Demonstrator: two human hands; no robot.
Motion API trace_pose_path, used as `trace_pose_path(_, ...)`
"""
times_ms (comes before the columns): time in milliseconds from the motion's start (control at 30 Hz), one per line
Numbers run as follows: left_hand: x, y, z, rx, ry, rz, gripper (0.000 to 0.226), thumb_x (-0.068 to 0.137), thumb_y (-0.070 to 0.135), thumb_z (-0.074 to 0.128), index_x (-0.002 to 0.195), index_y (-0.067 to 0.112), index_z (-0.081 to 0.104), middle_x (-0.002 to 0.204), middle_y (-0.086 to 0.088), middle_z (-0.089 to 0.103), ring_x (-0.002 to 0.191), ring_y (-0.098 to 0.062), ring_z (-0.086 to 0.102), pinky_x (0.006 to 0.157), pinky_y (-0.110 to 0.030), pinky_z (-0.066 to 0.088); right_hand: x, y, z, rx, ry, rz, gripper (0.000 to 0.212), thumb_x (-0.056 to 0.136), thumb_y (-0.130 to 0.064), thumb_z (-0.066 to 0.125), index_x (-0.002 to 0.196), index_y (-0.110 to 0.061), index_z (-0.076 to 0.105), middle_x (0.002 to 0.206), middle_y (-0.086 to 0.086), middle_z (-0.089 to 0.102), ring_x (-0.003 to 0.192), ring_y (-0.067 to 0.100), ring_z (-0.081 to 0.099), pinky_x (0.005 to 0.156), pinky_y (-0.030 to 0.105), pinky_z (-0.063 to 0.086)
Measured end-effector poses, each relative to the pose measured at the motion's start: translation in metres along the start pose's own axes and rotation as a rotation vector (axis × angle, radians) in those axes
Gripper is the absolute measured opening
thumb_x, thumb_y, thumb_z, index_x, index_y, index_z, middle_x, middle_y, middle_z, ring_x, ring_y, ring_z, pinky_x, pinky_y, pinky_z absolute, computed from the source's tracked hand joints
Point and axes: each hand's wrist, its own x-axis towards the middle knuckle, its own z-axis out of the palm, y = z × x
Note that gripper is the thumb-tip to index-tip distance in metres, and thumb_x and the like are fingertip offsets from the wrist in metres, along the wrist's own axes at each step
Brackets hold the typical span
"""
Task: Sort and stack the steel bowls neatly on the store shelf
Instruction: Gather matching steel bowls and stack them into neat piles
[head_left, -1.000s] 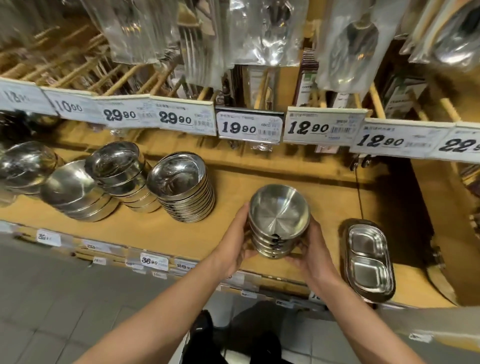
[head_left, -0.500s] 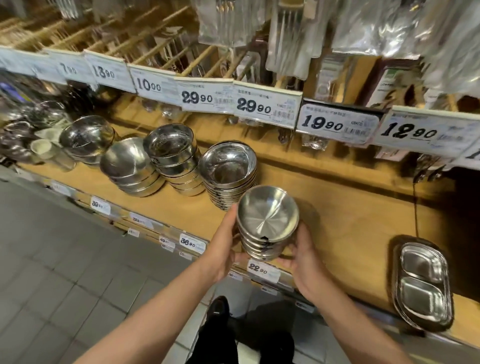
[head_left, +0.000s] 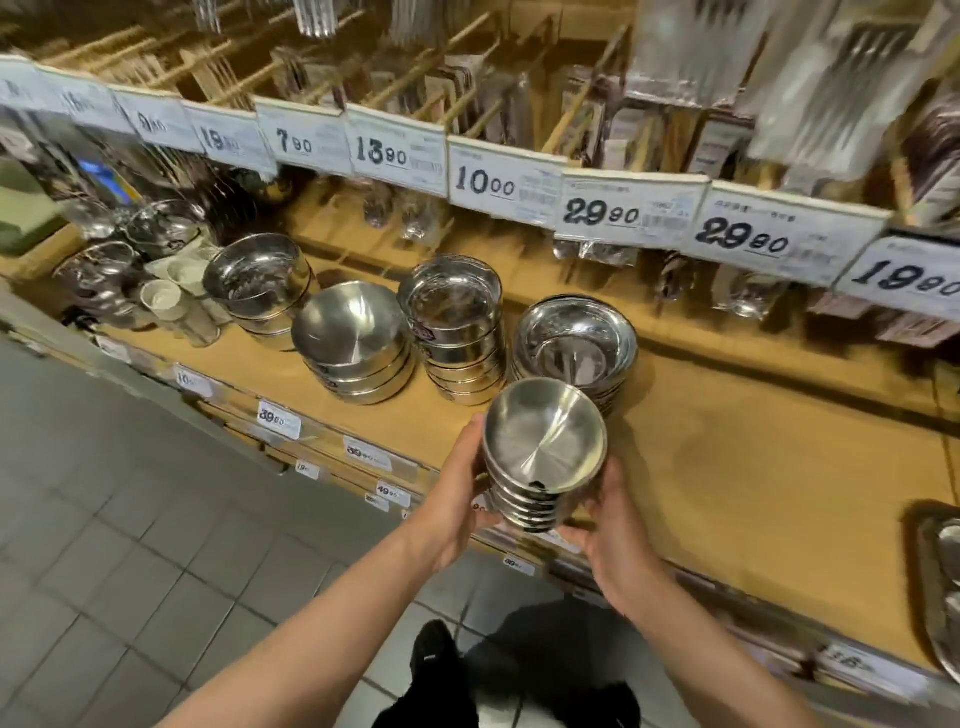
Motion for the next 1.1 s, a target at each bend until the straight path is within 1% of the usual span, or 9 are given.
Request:
trace_pose_path(67,0.002,0.005,-0.018,0.014,-0.024,-0.002,0.044,0.09,0.08,0.042,0.112,0.052,0.069,0.116,0.01,0.073,0.118,-0.016,0.061,0.078,-0.036,0.058,0.004,0.009,0.016,0.04,0.045,-0.01,0.026,0.107,-0.045,0.036,0.11,-0.042,0.061,0.106,-0.005,0.059,0.096,0.015,0.055,0.105,0.057,0.044)
trace_pose_path(133,0.006,0.01,-0.037,0.016,-0.034,-0.016,0.049,0.093,0.077,0.041,0.119,0.045,0.067,0.115,0.007,0.072,0.108,-0.014,0.062,0.069,-0.029,0.057,0.01,0.019,0.031,0.049,0.065,-0.028,0.035,0.105,-0.045,0.038,0.09,-0.047,0.069,0.094,-0.005,0.063,0.086,0.012,0.057,0.096,0.053,0.051)
trace_pose_path(200,0.009,0.016,-0.055,0.011,-0.062,-0.024,0.055,0.094,0.076,0.04,0.124,0.038,0.066,0.116,0.003,0.072,0.099,-0.013,0.064,0.064,-0.027,0.057,0.014,0.026,0.046,0.009,0.061,-0.051,0.04,0.103,-0.049,0.039,0.078,-0.052,0.07,0.082,-0.011,0.068,0.079,0.005,0.064,0.076,0.041,0.06)
trace_pose_path(267,0.012,0.023,-0.07,0.025,-0.092,-0.021,0.054,0.095,0.075,0.038,0.121,0.038,0.067,0.118,0.001,0.073,0.105,-0.017,0.067,0.07,-0.031,0.06,0.017,0.029,0.06,0.011,0.07,-0.07,0.036,0.102,-0.051,0.039,0.082,-0.05,0.07,0.073,-0.012,0.066,0.072,0.003,0.065,0.06,0.029,0.058)
trace_pose_path(400,0.018,0.034,-0.093,0.037,-0.132,-0.024,0.049,0.096,0.073,0.036,0.116,0.044,0.069,0.112,0.007,0.076,0.108,-0.016,0.069,0.076,-0.035,0.061,0.02,0.031,0.083,-0.015,0.047,-0.115,0.031,0.102,-0.056,0.039,0.09,-0.06,0.067,0.08,-0.017,0.067,0.078,0.0,0.066,0.065,0.028,0.056)
trace_pose_path(533,0.029,0.04,-0.105,0.009,-0.135,-0.018,0.058,0.093,0.077,0.04,0.127,0.037,0.066,0.116,0.005,0.076,0.111,-0.018,0.069,0.093,-0.046,0.059,0.022,0.025,0.097,-0.06,0.011,-0.171,0.026,0.102,-0.057,0.04,0.098,-0.066,0.063,0.088,-0.028,0.071,0.082,-0.003,0.069,0.062,0.025,0.059)
trace_pose_path(700,0.04,0.043,-0.106,0.021,-0.146,-0.025,0.058,0.09,0.08,0.042,0.123,0.039,0.067,0.116,0.004,0.075,0.112,-0.022,0.068,0.095,-0.05,0.058,0.027,0.018,0.102,-0.053,-0.017,-0.196,0.028,0.102,-0.057,0.037,0.101,-0.067,0.063,0.105,-0.032,0.07,0.1,-0.003,0.068,0.075,0.035,0.06)
trace_pose_path(933,0.048,0.045,-0.094,0.009,-0.15,-0.032,0.069,0.076,0.087,0.051,0.122,0.039,0.068,0.118,0.003,0.073,0.113,-0.019,0.066,0.071,-0.037,0.062,0.033,0.012,0.094,-0.015,-0.005,-0.167,0.032,0.104,-0.058,0.036,0.098,-0.065,0.066,0.103,-0.032,0.071,0.098,-0.007,0.067,0.095,0.055,0.056)
trace_pose_path(1100,0.052,0.044,-0.092,-0.005,-0.13,-0.051,0.076,0.073,0.087,0.054,0.126,0.035,0.067,0.126,-0.002,0.069,0.118,-0.024,0.064,0.071,-0.038,0.061,0.036,0.012,0.095,0.055,0.079,-0.096,0.028,0.101,-0.059,0.042,0.092,-0.061,0.068,0.105,-0.027,0.069,0.101,-0.001,0.064,0.102,0.059,0.051)
